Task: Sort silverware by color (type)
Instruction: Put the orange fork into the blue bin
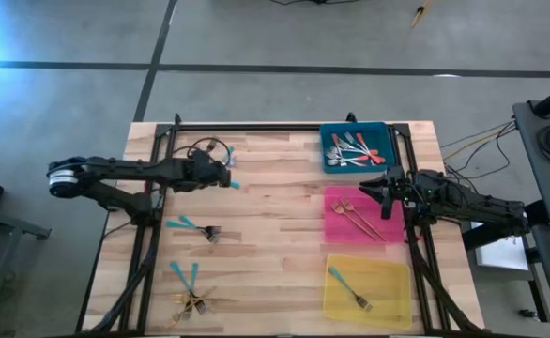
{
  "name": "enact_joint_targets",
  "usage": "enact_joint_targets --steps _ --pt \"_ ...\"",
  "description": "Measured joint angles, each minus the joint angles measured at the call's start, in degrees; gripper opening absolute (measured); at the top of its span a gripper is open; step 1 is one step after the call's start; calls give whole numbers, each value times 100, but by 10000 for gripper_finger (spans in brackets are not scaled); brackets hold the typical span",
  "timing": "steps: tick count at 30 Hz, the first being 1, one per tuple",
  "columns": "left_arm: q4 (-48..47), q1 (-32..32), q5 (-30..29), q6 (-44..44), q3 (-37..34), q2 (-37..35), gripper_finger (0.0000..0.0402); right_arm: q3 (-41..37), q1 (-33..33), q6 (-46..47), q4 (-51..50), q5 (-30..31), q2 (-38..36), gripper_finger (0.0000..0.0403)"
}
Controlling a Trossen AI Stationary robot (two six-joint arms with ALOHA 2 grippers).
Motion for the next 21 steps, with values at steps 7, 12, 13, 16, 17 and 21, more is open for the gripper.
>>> enact_joint_targets --steps 7,12,13,16,17,21 --pt "-135 27 -214 490 283 627 64 1 1 -1 0 -1 0 73" --pt "-388 27 -264 1096 781 1090 64 2 1 -2 0 -2 0 73" --pt "-631 31 -265 1093 938 1187 64 2 -1 -2 0 -4 0 73" --pt "-1506 57 -269 1119 1403 1520 64 2 -1 -1 1 -4 0 73" --pt "-1700 64 -275 1159 1540 1622 64 2 1 -1 1 -2 0 73" --pt "-1870 194 -422 1368 1860 1932 64 4 -1 -2 2 -3 0 73"
